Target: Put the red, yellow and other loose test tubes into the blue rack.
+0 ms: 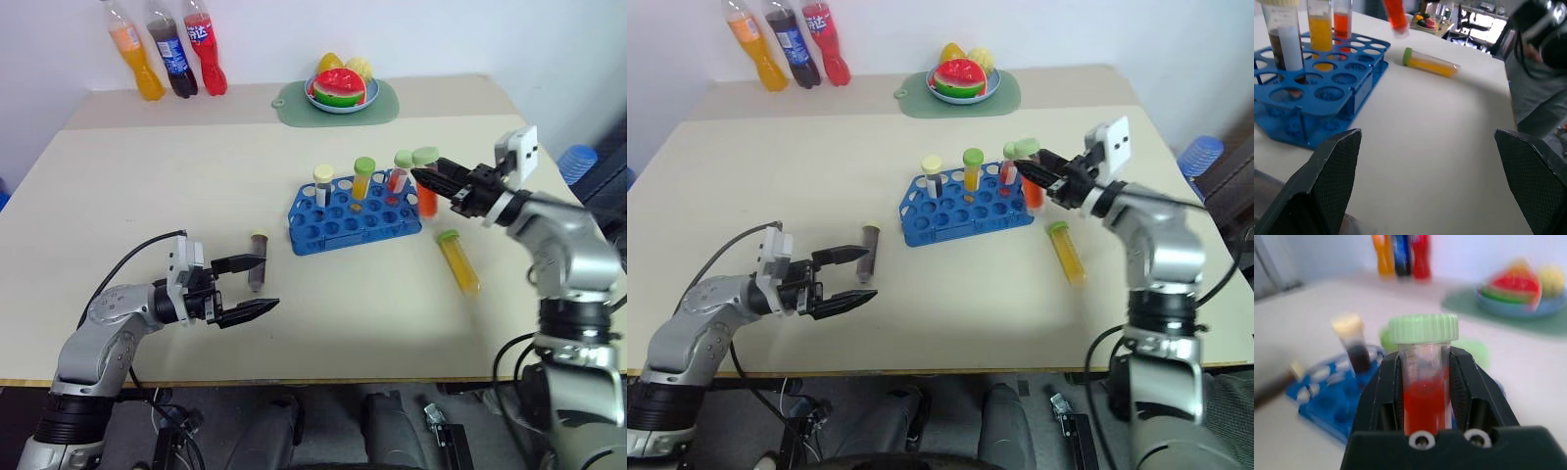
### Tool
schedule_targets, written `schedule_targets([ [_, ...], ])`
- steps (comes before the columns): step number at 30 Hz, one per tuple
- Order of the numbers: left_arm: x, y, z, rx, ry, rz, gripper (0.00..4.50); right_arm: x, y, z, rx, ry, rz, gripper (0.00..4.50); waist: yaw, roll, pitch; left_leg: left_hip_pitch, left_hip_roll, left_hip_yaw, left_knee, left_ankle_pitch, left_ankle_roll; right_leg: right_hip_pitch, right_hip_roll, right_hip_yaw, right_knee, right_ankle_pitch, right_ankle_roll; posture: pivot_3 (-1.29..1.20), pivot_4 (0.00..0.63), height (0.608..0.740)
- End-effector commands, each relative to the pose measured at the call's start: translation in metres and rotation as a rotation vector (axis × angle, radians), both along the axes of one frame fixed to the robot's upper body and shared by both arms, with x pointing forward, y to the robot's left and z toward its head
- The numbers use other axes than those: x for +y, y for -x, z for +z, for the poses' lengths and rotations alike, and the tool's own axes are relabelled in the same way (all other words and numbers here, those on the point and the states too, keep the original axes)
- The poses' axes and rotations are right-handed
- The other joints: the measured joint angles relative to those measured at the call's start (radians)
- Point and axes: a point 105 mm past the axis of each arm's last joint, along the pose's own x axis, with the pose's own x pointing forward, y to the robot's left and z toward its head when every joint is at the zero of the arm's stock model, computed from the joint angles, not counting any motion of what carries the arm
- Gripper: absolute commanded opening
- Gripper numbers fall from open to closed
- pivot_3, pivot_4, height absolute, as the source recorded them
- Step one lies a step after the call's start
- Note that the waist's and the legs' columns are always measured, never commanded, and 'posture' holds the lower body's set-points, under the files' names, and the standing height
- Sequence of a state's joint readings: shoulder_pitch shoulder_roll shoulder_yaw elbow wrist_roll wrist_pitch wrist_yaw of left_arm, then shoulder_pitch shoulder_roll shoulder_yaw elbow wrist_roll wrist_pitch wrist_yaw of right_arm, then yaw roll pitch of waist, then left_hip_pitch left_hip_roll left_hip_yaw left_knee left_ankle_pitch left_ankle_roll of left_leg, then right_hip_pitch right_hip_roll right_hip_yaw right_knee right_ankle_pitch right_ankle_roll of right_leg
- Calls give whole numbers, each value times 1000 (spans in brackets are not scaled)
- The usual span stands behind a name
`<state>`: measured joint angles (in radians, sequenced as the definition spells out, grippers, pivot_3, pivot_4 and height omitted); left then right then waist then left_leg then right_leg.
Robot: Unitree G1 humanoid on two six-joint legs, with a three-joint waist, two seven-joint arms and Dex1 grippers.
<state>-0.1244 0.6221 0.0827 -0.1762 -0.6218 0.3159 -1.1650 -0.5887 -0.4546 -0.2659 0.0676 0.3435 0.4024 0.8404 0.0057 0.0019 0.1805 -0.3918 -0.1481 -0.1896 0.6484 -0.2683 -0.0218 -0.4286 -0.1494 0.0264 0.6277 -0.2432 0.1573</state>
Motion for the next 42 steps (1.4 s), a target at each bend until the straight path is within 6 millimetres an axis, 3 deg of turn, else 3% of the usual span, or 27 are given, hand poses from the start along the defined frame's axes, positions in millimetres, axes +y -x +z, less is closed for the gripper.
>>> schedule_targets([
  [1,-2,1,7,-31,6,-14,4500,4,5,19,-193,-74,-70,819,-1,0,0,0,0,0,0,0,0,0,0,0,0,0,0,0,150,740],
  [7,0,1,10,-39,8,-6,4500,20,-3,-5,-211,-96,-105,819,-13,0,0,1,0,0,0,1,-1,-1,0,0,2,0,-1,0,150,740],
  [13,1,3,11,-43,6,7,4500,16,-13,-21,-189,-90,-147,819,-23,0,0,1,0,-1,-1,1,-2,-1,0,0,3,0,-1,0,150,740],
  [29,-2,7,11,-42,8,14,4500,34,-26,-40,-133,-123,-85,819,-29,0,0,3,2,0,-1,2,-4,0,3,0,3,2,-3,0,150,740],
  [36,-4,4,10,-41,15,8,4500,22,-15,-26,-207,-15,-124,4301,-23,1,0,3,3,-1,-1,2,-4,-1,5,0,3,2,-4,0,150,740],
  [37,-5,3,10,-41,17,4,4500,19,-10,-25,-186,2,-124,4481,-18,1,0,3,3,-1,-1,2,-4,-1,4,0,3,2,-4,0,150,740],
  [42,-10,0,8,-41,26,-14,4500,8,23,-19,-70,113,-107,4481,-14,1,-1,2,3,-1,-1,2,-4,-1,4,0,3,2,-4,0,150,740],
])
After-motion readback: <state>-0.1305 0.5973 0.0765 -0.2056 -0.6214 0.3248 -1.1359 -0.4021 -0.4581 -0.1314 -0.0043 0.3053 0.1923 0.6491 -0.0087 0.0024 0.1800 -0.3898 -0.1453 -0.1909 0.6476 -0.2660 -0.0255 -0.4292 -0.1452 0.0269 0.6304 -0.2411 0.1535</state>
